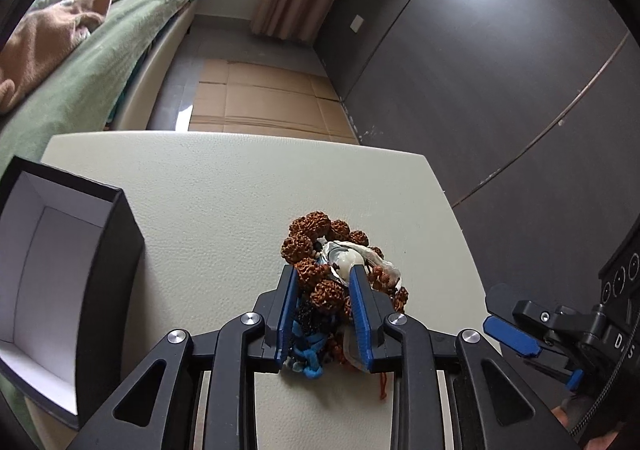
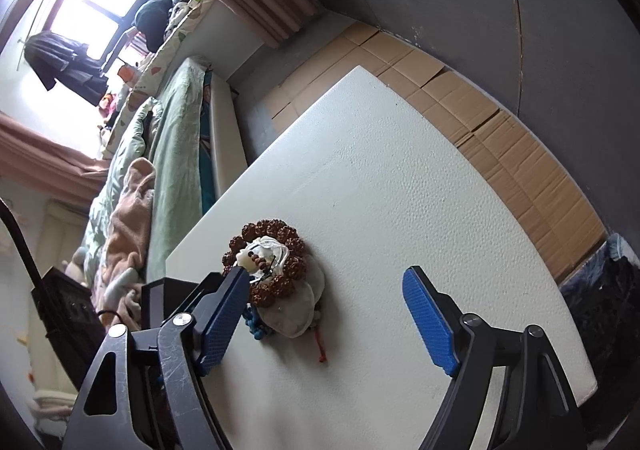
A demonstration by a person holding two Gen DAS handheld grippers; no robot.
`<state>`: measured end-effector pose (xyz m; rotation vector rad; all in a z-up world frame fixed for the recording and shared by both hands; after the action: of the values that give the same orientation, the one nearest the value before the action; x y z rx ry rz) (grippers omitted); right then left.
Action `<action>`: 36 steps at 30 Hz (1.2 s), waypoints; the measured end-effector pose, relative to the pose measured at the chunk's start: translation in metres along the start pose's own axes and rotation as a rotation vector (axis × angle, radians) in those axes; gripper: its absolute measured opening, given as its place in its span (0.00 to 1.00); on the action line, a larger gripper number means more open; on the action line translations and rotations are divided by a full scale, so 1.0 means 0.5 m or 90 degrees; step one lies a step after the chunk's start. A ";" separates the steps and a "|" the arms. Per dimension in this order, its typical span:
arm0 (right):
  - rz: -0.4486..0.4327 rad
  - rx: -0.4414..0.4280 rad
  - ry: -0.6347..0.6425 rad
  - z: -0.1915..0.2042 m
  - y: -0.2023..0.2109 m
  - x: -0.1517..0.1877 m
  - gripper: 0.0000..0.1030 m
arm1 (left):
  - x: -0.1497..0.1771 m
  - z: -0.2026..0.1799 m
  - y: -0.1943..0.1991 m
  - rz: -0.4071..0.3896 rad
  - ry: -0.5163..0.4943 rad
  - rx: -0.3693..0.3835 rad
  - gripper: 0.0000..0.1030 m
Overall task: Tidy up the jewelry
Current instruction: 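Lift the brown bead bracelet off the pile with the left tool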
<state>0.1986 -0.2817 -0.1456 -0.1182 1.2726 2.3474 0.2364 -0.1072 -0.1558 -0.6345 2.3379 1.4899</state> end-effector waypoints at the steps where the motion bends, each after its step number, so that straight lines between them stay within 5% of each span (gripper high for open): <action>1: 0.001 -0.001 0.000 -0.001 -0.001 -0.002 0.76 | -0.003 0.003 -0.003 0.000 0.011 0.005 0.27; 9: 0.006 -0.001 -0.005 -0.002 -0.008 -0.008 0.76 | -0.029 0.039 -0.025 0.017 0.092 0.044 0.27; 26: 0.022 0.001 0.003 0.011 -0.029 0.004 0.76 | -0.018 0.049 -0.068 0.062 0.134 0.075 0.27; 36: 0.022 0.006 0.013 0.010 -0.024 0.014 0.76 | -0.026 -0.001 0.029 -0.005 0.090 0.110 0.19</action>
<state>0.1982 -0.2696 -0.1540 -0.1192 1.3053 2.3750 0.2400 -0.0998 -0.1383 -0.7232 2.5327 1.2579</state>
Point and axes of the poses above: each gripper's, at about its wrist camera, not at the fingertips, and y roughly against the way its jaws point, z to its left, x to its underside, the point moved 9 cm from there along -y, roughly the way its jaws point, and after that the axes turned 2 degrees about z, right-handed, at the moved point
